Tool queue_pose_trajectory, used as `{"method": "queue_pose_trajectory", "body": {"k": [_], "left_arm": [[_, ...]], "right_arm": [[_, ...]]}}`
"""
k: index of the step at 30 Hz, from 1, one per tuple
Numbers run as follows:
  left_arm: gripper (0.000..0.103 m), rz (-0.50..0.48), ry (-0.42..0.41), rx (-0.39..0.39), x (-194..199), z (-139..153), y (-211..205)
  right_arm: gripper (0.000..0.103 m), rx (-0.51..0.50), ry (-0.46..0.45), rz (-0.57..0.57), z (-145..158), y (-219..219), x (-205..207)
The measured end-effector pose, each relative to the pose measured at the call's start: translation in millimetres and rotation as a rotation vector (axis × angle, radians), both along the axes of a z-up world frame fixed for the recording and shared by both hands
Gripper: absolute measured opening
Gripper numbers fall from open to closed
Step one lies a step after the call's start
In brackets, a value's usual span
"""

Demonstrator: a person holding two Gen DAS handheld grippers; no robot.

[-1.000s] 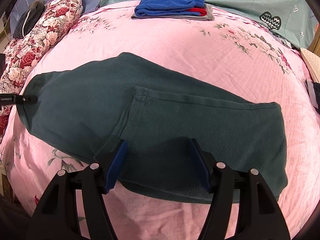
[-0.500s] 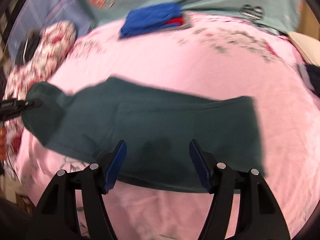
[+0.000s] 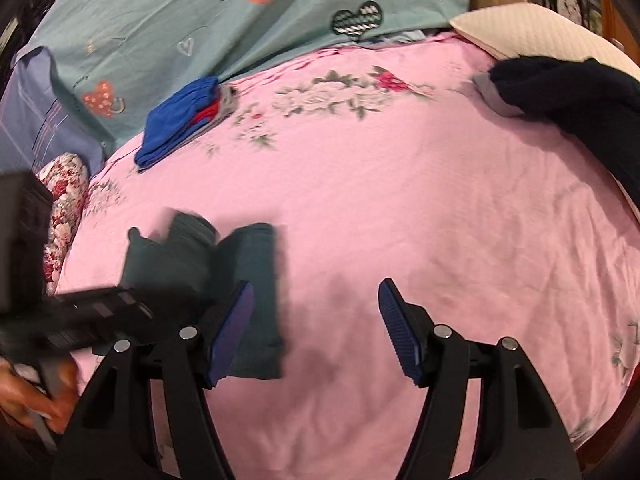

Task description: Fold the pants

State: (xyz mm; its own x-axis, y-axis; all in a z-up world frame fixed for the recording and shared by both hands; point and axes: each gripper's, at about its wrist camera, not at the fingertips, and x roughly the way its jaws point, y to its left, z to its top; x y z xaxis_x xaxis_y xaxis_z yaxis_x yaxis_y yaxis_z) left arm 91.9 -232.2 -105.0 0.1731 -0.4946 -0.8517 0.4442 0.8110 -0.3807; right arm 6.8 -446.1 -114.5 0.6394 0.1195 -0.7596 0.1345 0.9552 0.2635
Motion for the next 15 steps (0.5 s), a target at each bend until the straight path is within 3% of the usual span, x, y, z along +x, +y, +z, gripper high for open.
{"method": "queue_pose_trajectory", "body": {"k": [2,3,4,6,8,12,15], "left_arm": [[0.062,-0.002,0.005,-0.037,-8.1,7.5,-0.1],[0.075,0.015,-0.026,-0.059,-11.1,18.6,6.9],[0.086,0.066,-0.092,-0.073,-14.8,36.2,22.4],[0.092,0.167,-0.188,-0.076,-18.4,56.1,52.8],[0.094,0.284,-0.206,-0.026,-18.8,61.2,90.5],[0.094,0.437,-0.122,0.09,-17.6,39.1,142.6],[0.094,0.488,-0.104,0.126,-19.5,24.1,162.3]], "right_arm": [[0.066,0.02,0.011,-0.005,-3.1,-14.4,-0.8],[0.066,0.03,0.014,-0.002,-3.7,-18.3,0.2],[0.066,0.048,0.018,0.008,-4.8,-20.8,-0.4],[0.066,0.099,0.016,0.061,-3.3,-18.6,3.1],[0.066,0.143,-0.009,0.122,2.7,-9.1,7.7],[0.069,0.182,-0.021,0.24,12.8,20.1,23.3],[0.069,0.155,-0.029,0.306,16.8,46.4,34.9]]}}
